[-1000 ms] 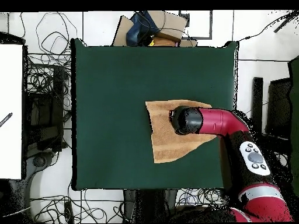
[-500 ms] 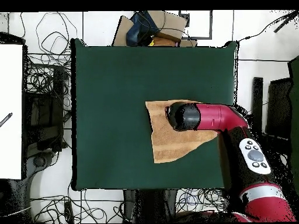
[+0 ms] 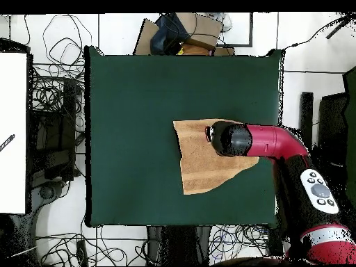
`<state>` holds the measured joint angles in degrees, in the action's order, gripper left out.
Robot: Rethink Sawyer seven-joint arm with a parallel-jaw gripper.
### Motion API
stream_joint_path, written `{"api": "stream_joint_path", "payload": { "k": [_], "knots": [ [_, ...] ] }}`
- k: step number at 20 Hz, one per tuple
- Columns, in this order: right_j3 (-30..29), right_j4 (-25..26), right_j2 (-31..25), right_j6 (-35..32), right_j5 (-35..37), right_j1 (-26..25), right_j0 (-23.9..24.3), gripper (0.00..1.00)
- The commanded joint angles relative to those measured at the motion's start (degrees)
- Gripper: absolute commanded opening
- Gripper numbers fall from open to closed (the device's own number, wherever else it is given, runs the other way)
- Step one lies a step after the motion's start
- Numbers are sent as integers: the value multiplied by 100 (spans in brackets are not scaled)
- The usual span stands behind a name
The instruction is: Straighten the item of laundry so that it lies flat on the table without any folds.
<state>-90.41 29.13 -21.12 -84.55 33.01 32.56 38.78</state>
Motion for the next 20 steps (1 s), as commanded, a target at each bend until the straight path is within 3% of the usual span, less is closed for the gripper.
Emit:
{"api": "stream_joint_path", "payload": {
  "k": [1,10,20],
  "knots": [
    [225,610,-581,1752,593,-301,195,100],
    [495,717,-704,2181,821,-603,228,100],
    [547,673,-608,1783,645,-547,15,100]
  ]
}}
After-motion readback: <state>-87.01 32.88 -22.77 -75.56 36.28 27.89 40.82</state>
